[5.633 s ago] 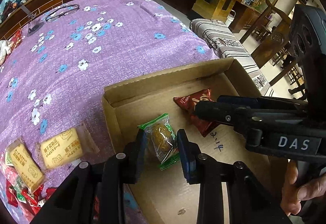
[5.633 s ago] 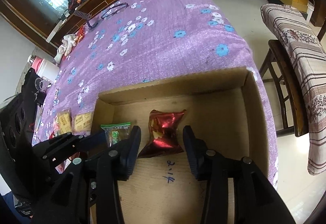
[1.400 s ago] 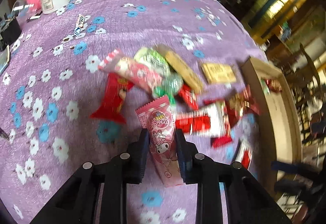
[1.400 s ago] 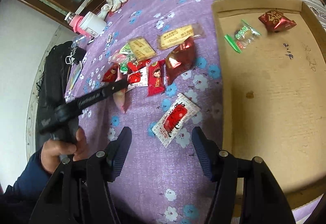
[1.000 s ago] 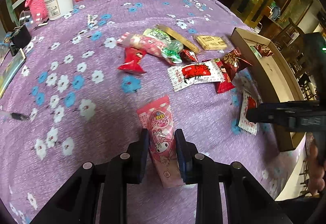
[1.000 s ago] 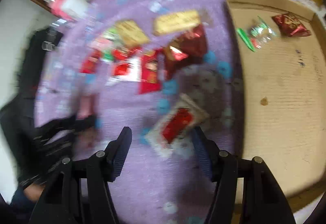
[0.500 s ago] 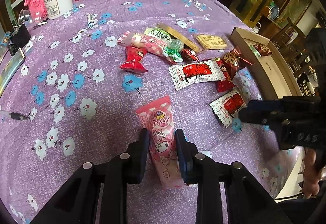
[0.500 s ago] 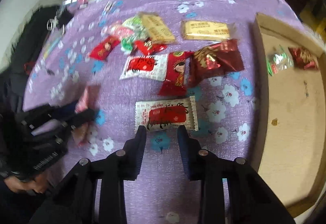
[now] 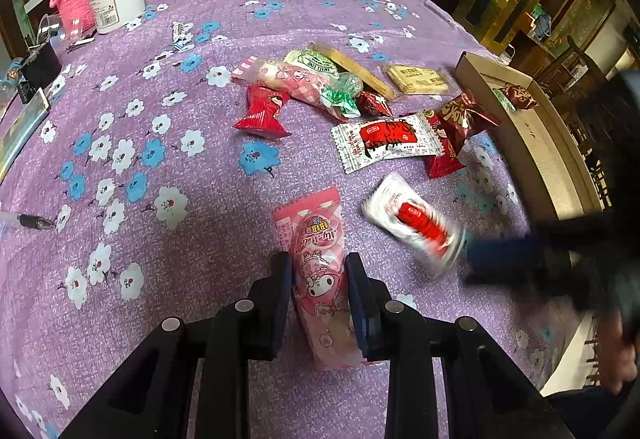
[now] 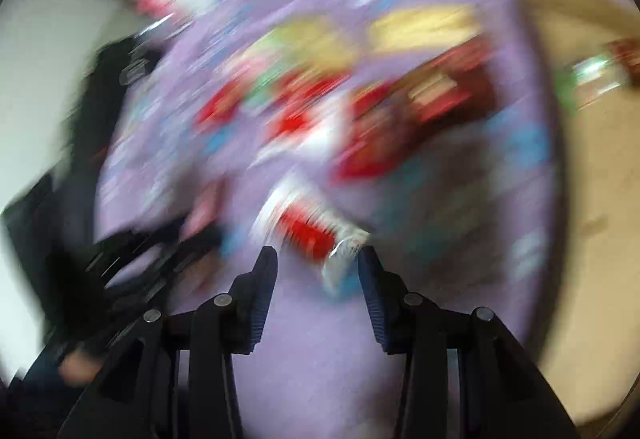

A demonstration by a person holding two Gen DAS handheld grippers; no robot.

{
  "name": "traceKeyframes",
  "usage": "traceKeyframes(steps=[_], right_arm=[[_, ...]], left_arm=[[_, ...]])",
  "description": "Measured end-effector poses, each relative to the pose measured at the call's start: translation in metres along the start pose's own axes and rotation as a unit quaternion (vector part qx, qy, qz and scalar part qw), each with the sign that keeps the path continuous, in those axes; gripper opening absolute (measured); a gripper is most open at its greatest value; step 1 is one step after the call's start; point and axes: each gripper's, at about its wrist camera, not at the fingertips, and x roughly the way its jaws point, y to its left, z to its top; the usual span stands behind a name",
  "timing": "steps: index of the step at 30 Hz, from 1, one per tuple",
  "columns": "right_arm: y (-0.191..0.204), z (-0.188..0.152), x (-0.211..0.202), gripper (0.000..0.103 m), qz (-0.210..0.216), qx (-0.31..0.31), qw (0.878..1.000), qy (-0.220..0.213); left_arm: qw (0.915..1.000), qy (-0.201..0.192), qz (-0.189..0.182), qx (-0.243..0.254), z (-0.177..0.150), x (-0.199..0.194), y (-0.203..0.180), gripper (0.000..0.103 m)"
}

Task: Organize snacks
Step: 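Grasp the white-and-red packet with the right gripper and lift it, then carry pink pouch in left gripper while right carries white-red packet over tray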

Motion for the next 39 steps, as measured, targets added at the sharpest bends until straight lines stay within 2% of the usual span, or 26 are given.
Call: traceKeyframes(steps=[2,6,12,18,22,25,30,34,39], right_arm=[[0.014,-0.006,-0.004,0.041,-0.012,-0.039,0.999,0.003],[0.016,0.010,-0.015,0.041,-0.096,-0.066,0.993,-0.034],[0.019,0.022,0.001,0.041,-0.100,-0.044,0.994,-0.020],[0.037,0.030,0.027,0.041,-0.148,-0.060,0.987,0.003],[0.049,0.027,0.034,0.041,-0.183,-0.086,0.979,-0.004],[0.053,0.023,0.037,0.028,-0.212,-0.102,0.972,-0.015],[0.039,0.017,0.025,0.022,-0.181,-0.067,0.981,-0.038],[0.028,0.006,0.005,0.022,-0.150,-0.039,0.986,-0.066],[0.018,-0.008,-0.021,0.022,-0.136,-0.016,0.985,-0.106]], left_arm=[[1.0000,-0.001,-0.001,-0.003,-0.001,-0.002,0.001,0.027],[1.0000,-0.006,0.006,0.001,-0.001,-0.003,-0.001,0.026],[0.9999,-0.014,0.009,-0.001,-0.003,-0.009,-0.001,0.023],[0.9997,-0.016,0.001,-0.017,-0.009,-0.015,0.008,0.023],[0.9996,-0.018,-0.007,-0.023,-0.011,-0.015,0.010,0.024],[0.9999,-0.012,-0.005,-0.008,-0.011,-0.010,0.004,0.026],[0.9997,-0.015,0.002,0.017,-0.013,-0.005,-0.007,0.024],[0.9994,-0.022,-0.026,-0.005,-0.011,-0.008,-0.002,0.023],[0.9988,-0.027,-0.037,-0.016,-0.005,-0.014,-0.003,0.023]])
